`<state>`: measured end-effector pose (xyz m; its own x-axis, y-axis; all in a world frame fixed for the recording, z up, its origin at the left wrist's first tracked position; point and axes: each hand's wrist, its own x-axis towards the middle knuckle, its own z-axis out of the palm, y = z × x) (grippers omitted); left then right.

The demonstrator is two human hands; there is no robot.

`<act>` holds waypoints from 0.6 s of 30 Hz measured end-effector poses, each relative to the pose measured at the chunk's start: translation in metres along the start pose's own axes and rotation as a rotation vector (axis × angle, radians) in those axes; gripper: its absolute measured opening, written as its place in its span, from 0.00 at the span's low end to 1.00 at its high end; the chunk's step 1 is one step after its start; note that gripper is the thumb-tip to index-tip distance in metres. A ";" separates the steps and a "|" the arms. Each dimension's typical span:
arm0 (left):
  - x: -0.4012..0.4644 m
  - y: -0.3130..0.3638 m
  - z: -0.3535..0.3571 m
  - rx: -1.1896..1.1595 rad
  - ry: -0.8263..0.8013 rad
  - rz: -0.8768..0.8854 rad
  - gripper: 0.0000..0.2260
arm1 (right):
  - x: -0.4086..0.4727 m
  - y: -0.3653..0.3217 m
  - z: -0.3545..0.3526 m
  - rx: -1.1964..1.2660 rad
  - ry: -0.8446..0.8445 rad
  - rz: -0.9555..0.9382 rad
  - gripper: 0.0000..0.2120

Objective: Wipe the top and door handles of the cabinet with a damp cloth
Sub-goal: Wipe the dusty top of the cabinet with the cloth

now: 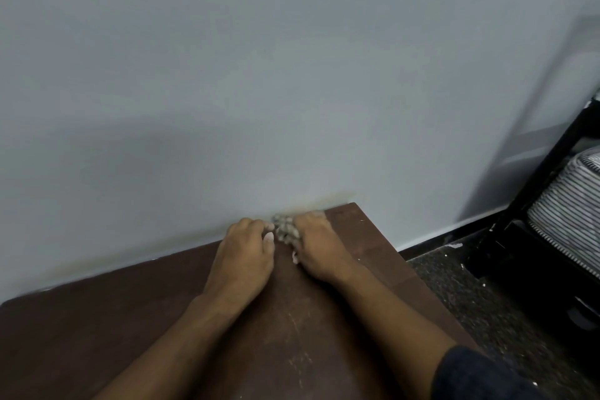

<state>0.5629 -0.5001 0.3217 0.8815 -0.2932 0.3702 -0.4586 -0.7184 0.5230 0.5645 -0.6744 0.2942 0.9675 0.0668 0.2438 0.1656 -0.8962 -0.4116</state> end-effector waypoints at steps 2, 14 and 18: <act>0.002 0.002 0.001 0.000 -0.009 0.000 0.09 | -0.005 0.002 -0.002 0.067 -0.037 -0.062 0.09; -0.016 0.024 0.010 -0.049 -0.094 0.076 0.09 | -0.114 -0.029 -0.019 0.118 -0.046 -0.156 0.15; -0.018 0.036 0.016 -0.026 -0.149 0.086 0.08 | -0.116 -0.016 -0.034 0.138 0.020 -0.152 0.11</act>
<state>0.5320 -0.5302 0.3215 0.8446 -0.4449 0.2978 -0.5345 -0.6702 0.5149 0.4428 -0.6829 0.3024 0.9258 0.1863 0.3290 0.3349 -0.8079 -0.4850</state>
